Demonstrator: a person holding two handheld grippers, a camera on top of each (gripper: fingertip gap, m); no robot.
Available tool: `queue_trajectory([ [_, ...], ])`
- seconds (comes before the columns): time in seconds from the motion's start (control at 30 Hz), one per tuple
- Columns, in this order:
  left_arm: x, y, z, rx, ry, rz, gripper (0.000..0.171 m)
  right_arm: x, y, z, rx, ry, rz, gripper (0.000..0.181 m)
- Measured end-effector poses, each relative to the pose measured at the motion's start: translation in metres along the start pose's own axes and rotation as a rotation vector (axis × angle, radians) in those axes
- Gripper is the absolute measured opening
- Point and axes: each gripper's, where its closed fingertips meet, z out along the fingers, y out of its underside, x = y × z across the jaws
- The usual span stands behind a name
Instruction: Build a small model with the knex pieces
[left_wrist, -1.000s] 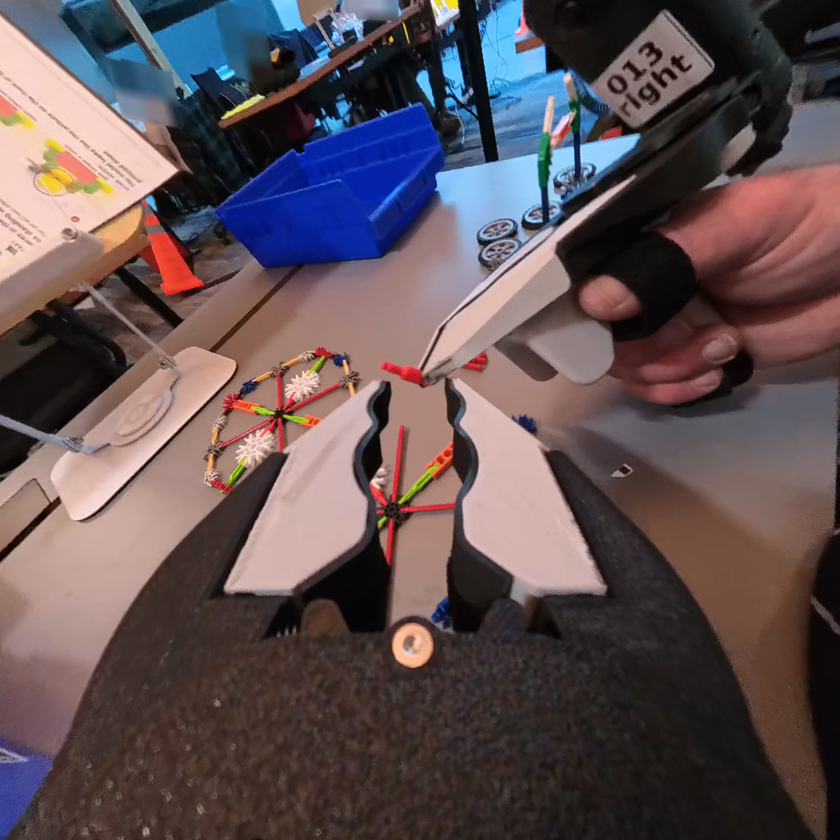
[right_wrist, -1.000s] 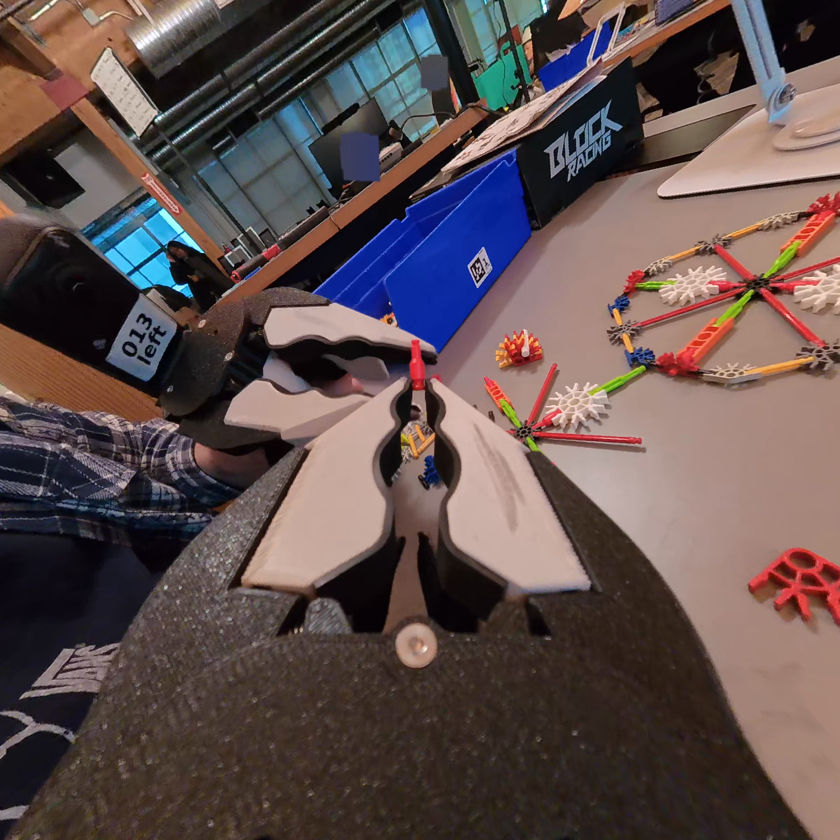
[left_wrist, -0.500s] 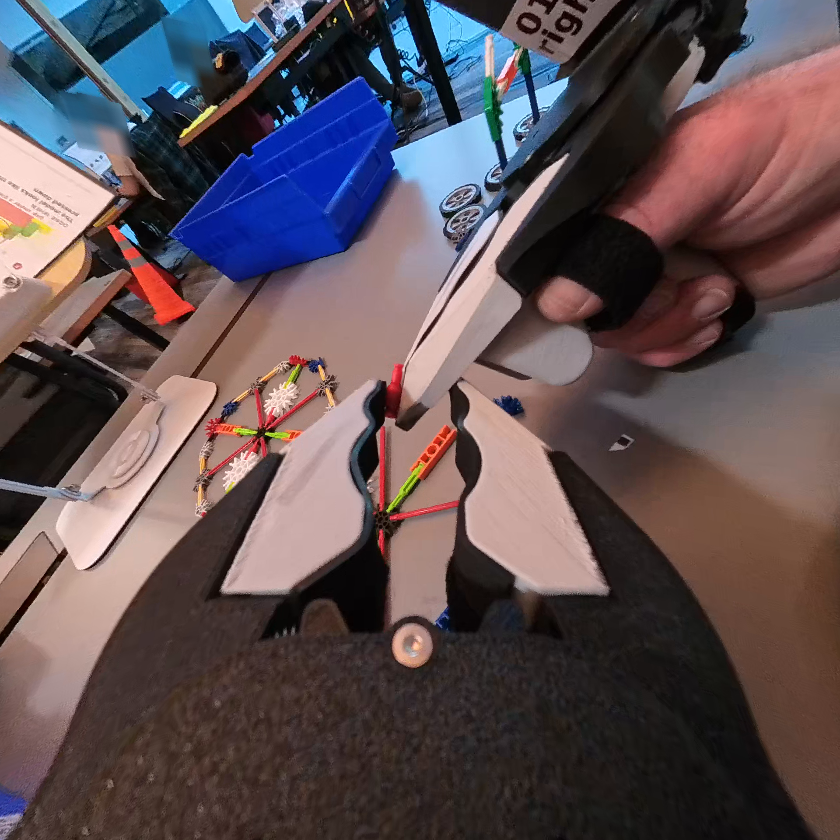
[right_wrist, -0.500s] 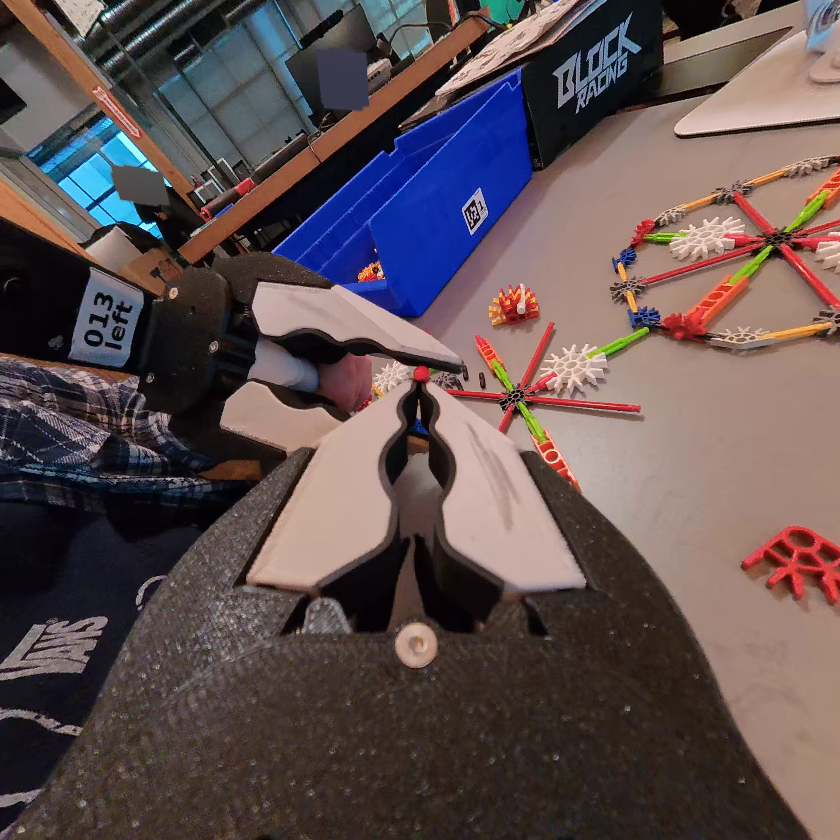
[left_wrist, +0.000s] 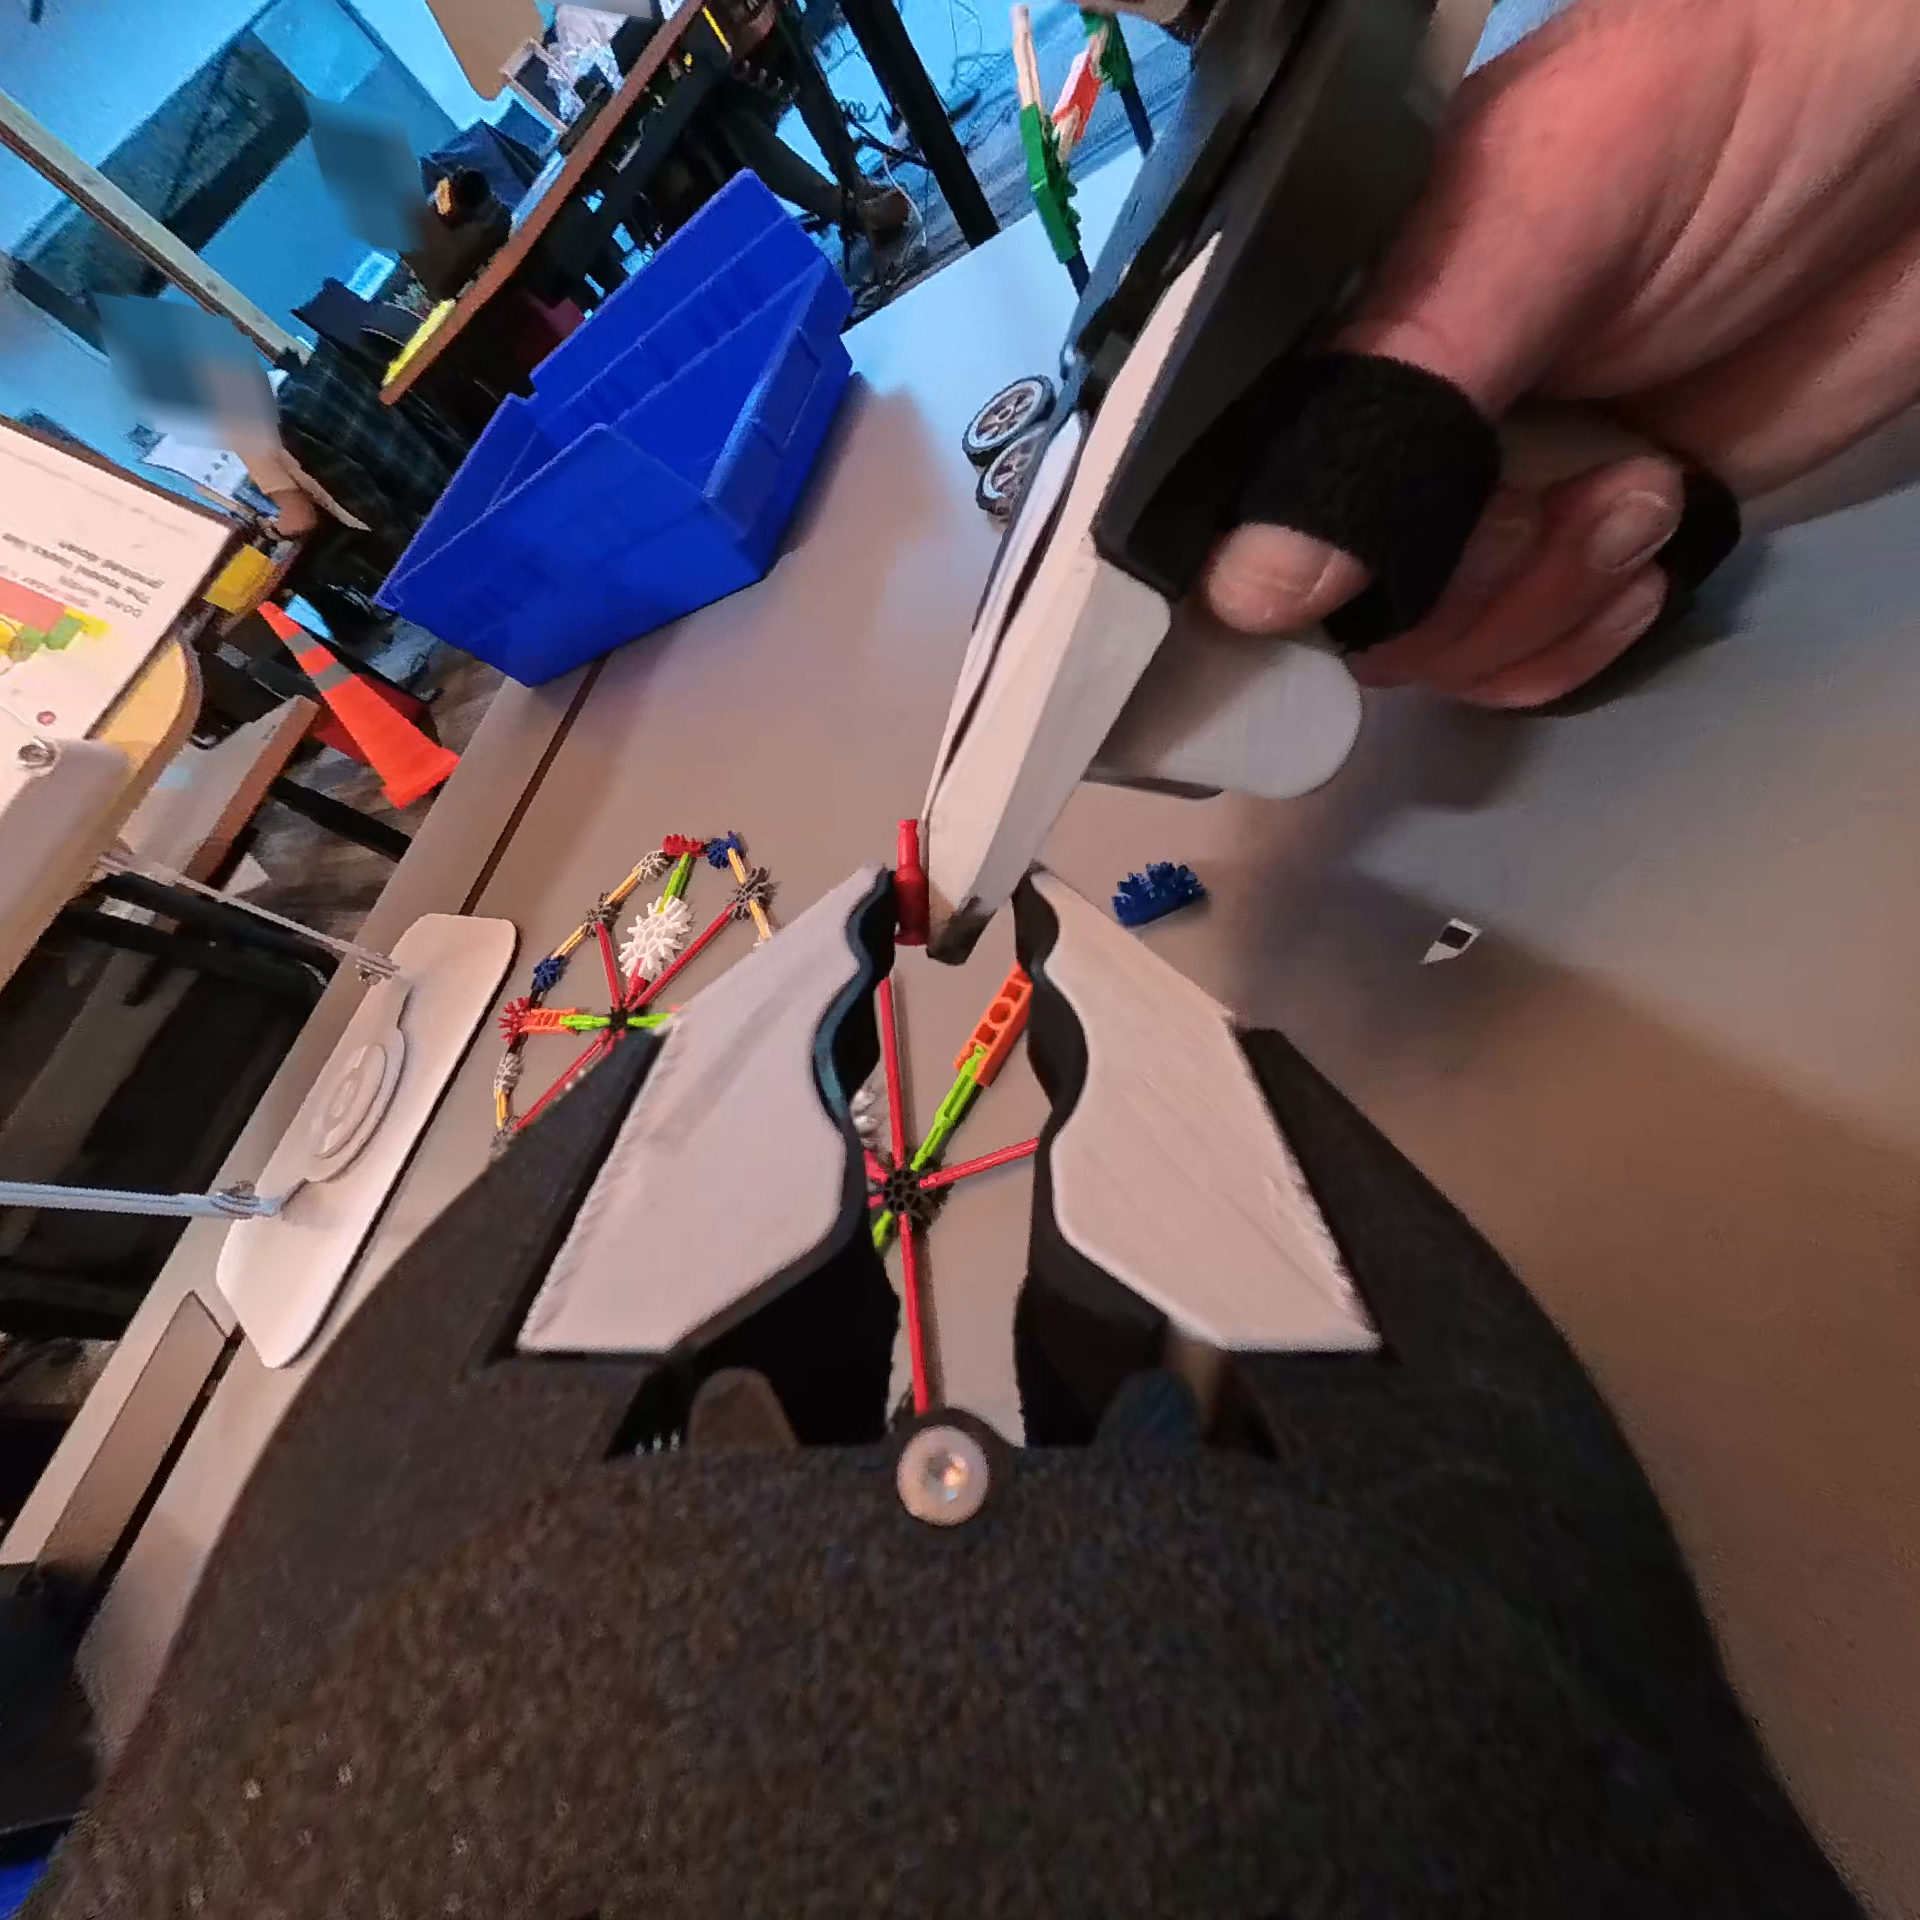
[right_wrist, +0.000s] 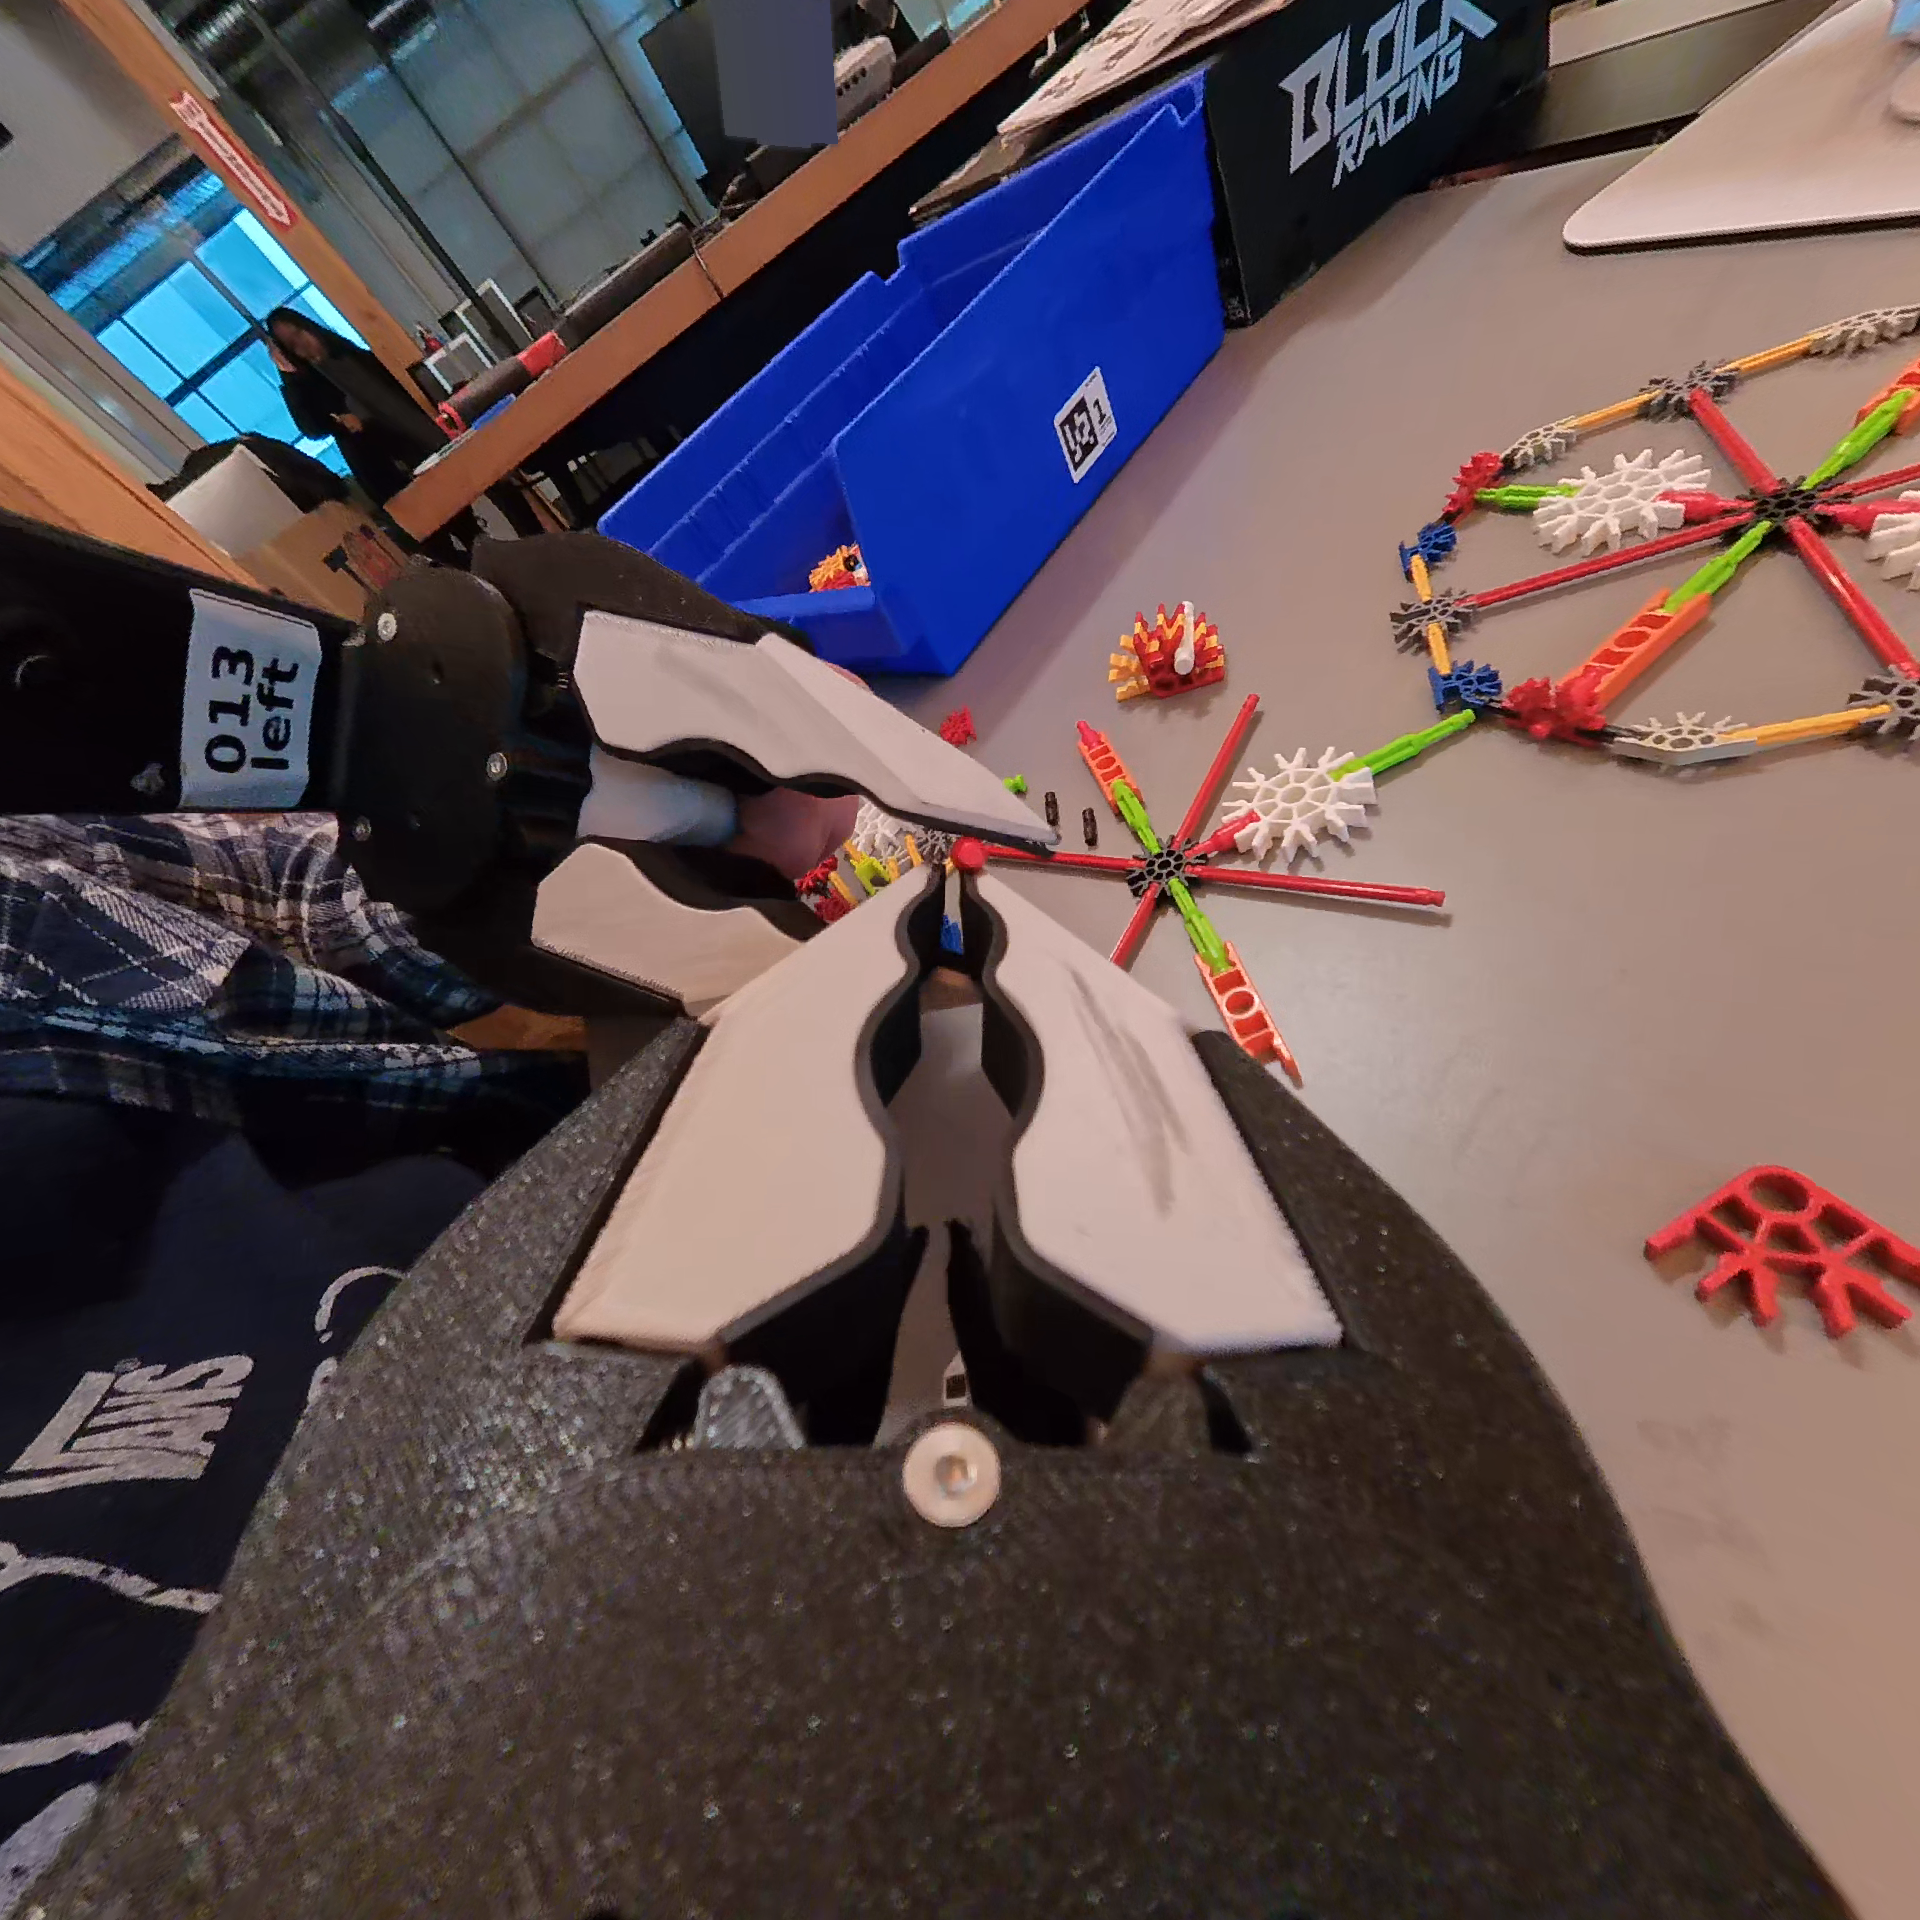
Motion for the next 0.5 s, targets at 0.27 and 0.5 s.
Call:
queue_trajectory([
  [0.27, 0.010, 0.003, 0.000, -0.008, 0.017, 0.108, 0.016, -0.003, 0.010, -0.004, -0.069, -0.041, 0.020, 0.000],
  [0.5, 0.023, 0.006, -0.002, -0.008, 0.062, 0.161, 0.015, -0.006, 0.023, -0.008, -0.182, -0.060, -0.020, 0.000],
])
